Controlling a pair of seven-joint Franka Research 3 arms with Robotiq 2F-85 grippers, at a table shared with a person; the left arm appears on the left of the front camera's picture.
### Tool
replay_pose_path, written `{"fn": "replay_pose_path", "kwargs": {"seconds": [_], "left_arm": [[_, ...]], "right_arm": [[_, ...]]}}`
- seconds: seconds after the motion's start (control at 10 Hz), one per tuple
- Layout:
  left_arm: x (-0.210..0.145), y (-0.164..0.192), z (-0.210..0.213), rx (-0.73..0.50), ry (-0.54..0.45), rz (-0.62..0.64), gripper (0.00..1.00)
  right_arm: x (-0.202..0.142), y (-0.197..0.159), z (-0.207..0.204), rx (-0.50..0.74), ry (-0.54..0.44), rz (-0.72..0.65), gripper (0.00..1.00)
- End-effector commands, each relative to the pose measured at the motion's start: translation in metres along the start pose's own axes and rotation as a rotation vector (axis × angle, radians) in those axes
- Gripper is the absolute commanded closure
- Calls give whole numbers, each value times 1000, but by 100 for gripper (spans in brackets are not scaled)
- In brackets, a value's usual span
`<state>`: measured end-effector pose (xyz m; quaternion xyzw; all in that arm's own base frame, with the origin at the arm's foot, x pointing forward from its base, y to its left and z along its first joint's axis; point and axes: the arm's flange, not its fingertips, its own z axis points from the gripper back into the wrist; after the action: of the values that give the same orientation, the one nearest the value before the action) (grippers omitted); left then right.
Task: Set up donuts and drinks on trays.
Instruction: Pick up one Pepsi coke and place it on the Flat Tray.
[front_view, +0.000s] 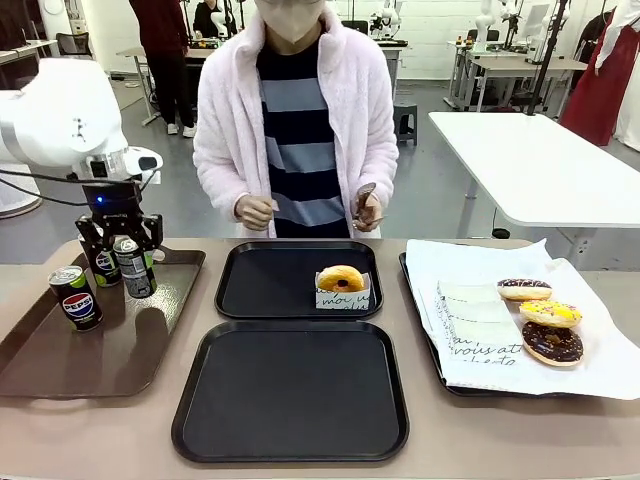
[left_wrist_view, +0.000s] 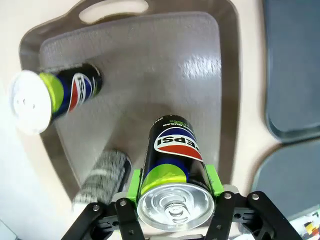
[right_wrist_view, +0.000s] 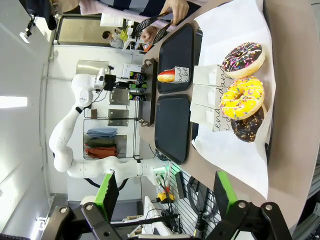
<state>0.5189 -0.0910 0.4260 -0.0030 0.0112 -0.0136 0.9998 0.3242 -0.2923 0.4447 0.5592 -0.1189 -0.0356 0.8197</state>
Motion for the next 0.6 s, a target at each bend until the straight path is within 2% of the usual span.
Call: {"fn": "replay_pose_path", "kwargs": {"seconds": [0.0,0.3,0.4,0.5], "left_arm": [[-40,-13,54,11,-6,-31,100],[-75,-21,103,-50,-46,-70,100],[-86,-12,104,-175,-47,-137,100],[-69,-25,105,-4,-36,-53,100]], "right_arm": [[-1,1,1,7,2,-9,0],[-1,1,1,7,2,-9,0],[-1,1,1,7,2,-9,0],[-1,1,1,7,2,-9,0]]}}
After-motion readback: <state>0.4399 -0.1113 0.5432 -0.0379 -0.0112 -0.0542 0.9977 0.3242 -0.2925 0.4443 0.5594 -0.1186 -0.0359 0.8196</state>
